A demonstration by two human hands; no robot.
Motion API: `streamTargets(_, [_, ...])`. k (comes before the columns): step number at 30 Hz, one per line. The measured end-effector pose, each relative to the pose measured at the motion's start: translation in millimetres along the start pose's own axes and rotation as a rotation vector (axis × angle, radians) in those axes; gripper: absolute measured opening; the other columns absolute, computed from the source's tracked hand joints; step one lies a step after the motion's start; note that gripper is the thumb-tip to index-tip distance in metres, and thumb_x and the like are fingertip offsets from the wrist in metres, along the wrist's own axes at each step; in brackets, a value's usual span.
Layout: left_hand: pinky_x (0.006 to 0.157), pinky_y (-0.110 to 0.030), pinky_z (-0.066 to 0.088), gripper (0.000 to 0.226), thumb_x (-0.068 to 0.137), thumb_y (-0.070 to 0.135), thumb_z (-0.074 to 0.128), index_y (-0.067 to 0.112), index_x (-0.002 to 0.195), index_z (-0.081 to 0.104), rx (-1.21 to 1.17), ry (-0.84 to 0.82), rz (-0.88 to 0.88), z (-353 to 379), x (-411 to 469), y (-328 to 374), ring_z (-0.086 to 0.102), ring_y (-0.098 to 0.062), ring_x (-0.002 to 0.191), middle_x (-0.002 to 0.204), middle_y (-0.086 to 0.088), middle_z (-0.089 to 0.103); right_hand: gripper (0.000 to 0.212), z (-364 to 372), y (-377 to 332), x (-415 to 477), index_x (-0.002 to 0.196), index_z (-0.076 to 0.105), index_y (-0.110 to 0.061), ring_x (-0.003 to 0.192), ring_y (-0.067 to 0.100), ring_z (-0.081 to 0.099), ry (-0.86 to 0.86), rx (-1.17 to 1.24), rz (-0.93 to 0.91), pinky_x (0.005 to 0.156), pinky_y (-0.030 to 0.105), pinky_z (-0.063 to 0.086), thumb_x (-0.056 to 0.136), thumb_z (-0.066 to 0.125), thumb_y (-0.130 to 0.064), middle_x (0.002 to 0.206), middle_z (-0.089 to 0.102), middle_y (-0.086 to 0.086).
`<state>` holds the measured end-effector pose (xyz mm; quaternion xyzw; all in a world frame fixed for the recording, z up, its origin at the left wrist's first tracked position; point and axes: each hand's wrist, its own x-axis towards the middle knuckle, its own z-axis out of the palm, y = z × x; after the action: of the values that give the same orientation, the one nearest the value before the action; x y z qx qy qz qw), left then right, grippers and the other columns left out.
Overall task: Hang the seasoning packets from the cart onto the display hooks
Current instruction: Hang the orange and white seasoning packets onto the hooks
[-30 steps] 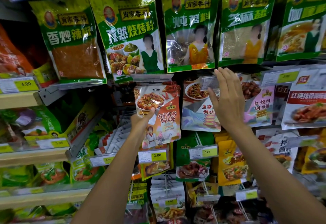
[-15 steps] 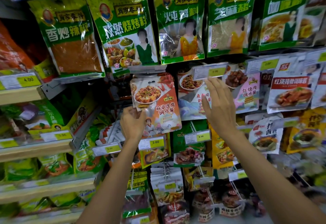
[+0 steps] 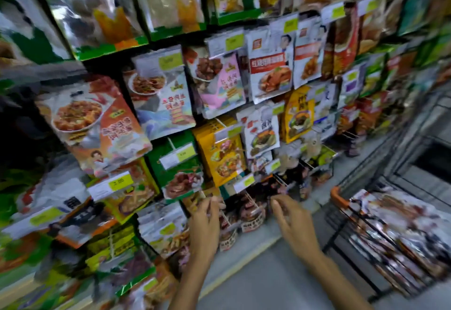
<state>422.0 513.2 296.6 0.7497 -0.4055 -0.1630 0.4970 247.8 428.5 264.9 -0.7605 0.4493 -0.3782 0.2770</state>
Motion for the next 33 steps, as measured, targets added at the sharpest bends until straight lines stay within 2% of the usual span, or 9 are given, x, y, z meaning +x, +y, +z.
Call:
streamTargets(5, [0.063, -0.035, 0.042, 0.023, 0.099, 0.017, 0.048, 0.009, 0.093, 0.069, 0.022, -0.171, -0.097, 113, -23, 1, 0.064, -0.028, 0.072, 0.074, -0.008, 0.069, 0.014, -68, 89, -50, 0.094, 0.069, -0.008, 0.072, 0.027, 0.065, 0.082, 0.014, 0.388, 0.067, 0.04, 0.047, 0.095, 0.057, -0.015, 0.078, 0.07, 0.01])
streamTargets(9, [0.063, -0.032, 0.041, 0.018, 0.096, 0.011, 0.053, 0.006, 0.086, 0.067, 0.057, -0.322, -0.07, 203, -23, 13, 0.062, -0.026, 0.073, 0.075, -0.009, 0.068, 0.01, -125, 152, -58, 0.09, 0.067, -0.009, 0.073, 0.023, 0.063, 0.156, 0.009, 0.538, 0.071, 0.041, 0.046, 0.094, 0.059, -0.012, 0.076, 0.069, 0.008])
streamTargets(11, [0.068, -0.04, 0.05, 0.018, 0.095, 0.011, 0.054, 0.003, 0.086, 0.067, 0.052, -0.391, -0.056, 246, -18, 20, 0.064, -0.03, 0.075, 0.077, -0.014, 0.069, 0.011, -151, 182, -58, 0.086, 0.067, -0.009, 0.073, 0.023, 0.062, 0.194, -0.001, 0.606, 0.07, 0.038, 0.045, 0.094, 0.059, -0.011, 0.076, 0.068, 0.006])
streamTargets(14, [0.069, -0.045, 0.053, 0.017, 0.095, 0.012, 0.054, 0.006, 0.085, 0.068, 0.096, -0.475, -0.009, 302, -9, 34, 0.066, -0.031, 0.073, 0.076, -0.014, 0.07, 0.012, -184, 221, -56, 0.083, 0.064, -0.019, 0.071, 0.016, 0.06, 0.256, -0.035, 0.71, 0.061, 0.022, 0.038, 0.094, 0.059, -0.016, 0.073, 0.065, -0.004])
streamTargets(17, [0.068, -0.043, 0.049, 0.018, 0.096, 0.014, 0.053, 0.007, 0.088, 0.067, 0.191, -0.564, 0.041, 350, 10, 48, 0.066, -0.033, 0.075, 0.08, -0.017, 0.071, 0.01, -209, 256, -47, 0.087, 0.064, -0.025, 0.073, 0.01, 0.066, 0.345, -0.008, 0.807, 0.064, 0.025, 0.044, 0.094, 0.061, -0.018, 0.076, 0.069, -0.007])
streamTargets(22, [0.066, -0.031, 0.037, 0.02, 0.096, 0.011, 0.051, 0.001, 0.099, 0.068, 0.258, -0.636, 0.147, 427, 60, 75, 0.063, -0.033, 0.087, 0.09, -0.018, 0.068, 0.014, -224, 320, -22, 0.098, 0.069, -0.01, 0.07, 0.019, 0.068, 0.41, -0.002, 0.961, 0.066, 0.031, 0.049, 0.096, 0.057, -0.018, 0.076, 0.071, 0.004])
streamTargets(26, [0.071, -0.027, 0.037, 0.022, 0.097, 0.015, 0.051, 0.002, 0.107, 0.065, 0.29, -0.687, 0.243, 495, 108, 85, 0.062, -0.03, 0.091, 0.097, -0.014, 0.068, 0.022, -218, 375, 7, 0.09, 0.069, -0.006, 0.072, 0.024, 0.068, 0.45, 0.034, 1.07, 0.071, 0.04, 0.055, 0.099, 0.051, -0.017, 0.079, 0.071, 0.009])
streamTargets(30, [0.078, -0.033, 0.042, 0.032, 0.098, 0.026, 0.05, 0.005, 0.121, 0.057, 0.428, -0.714, 0.304, 562, 154, 79, 0.058, -0.032, 0.102, 0.113, -0.017, 0.062, 0.024, -206, 428, 36, 0.088, 0.064, -0.006, 0.065, 0.015, 0.062, 0.48, 0.073, 1.186, 0.058, 0.027, 0.044, 0.101, 0.047, -0.017, 0.075, 0.067, 0.008])
streamTargets(33, [0.078, -0.034, 0.042, 0.038, 0.097, 0.032, 0.052, 0.008, 0.126, 0.051, 0.477, -0.77, 0.314, 608, 175, 72, 0.056, -0.031, 0.106, 0.118, -0.015, 0.059, 0.028, -196, 471, 49, 0.089, 0.065, -0.001, 0.069, 0.026, 0.061, 0.51, 0.077, 1.278, 0.052, 0.02, 0.037, 0.102, 0.046, -0.018, 0.078, 0.067, 0.013])
